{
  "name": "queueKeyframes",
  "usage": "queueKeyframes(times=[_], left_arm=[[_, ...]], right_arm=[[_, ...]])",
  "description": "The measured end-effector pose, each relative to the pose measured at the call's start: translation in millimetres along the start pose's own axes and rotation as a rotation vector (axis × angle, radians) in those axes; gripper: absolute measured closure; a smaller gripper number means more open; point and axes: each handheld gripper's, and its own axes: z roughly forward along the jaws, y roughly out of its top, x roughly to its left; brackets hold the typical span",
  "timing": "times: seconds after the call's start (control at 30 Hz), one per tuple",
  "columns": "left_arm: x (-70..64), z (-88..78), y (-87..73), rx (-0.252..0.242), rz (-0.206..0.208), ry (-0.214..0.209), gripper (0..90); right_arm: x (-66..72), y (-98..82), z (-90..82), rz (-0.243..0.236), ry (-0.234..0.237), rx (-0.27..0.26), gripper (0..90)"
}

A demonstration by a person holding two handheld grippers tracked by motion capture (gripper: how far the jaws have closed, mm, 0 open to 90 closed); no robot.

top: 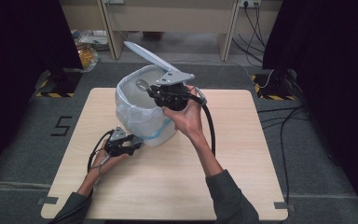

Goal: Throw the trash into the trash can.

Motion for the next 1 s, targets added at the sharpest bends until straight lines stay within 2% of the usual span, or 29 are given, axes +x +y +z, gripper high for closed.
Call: queueKeyframes(times=[0.5, 0.6, 1.0], left_arm=[[-0.3, -0.1, 0.1, 0.002, 0.006, 0.004, 46.2], [0.3, -0.1, 0.0, 0.0, 0.003, 0.001, 46.2], [-0.3, 0.0, 0.0, 0.001, 0.007, 0.004, 46.3]], right_arm=[[-2.4, 15.5, 28.3, -0.012, -0.014, 0.013, 79.8], [-2.9, 17.8, 33.7, -0.013, -0.012, 0.001, 79.8], [-3.6, 17.3, 54.9, -0.026, -0.028, 0.011, 79.8]])
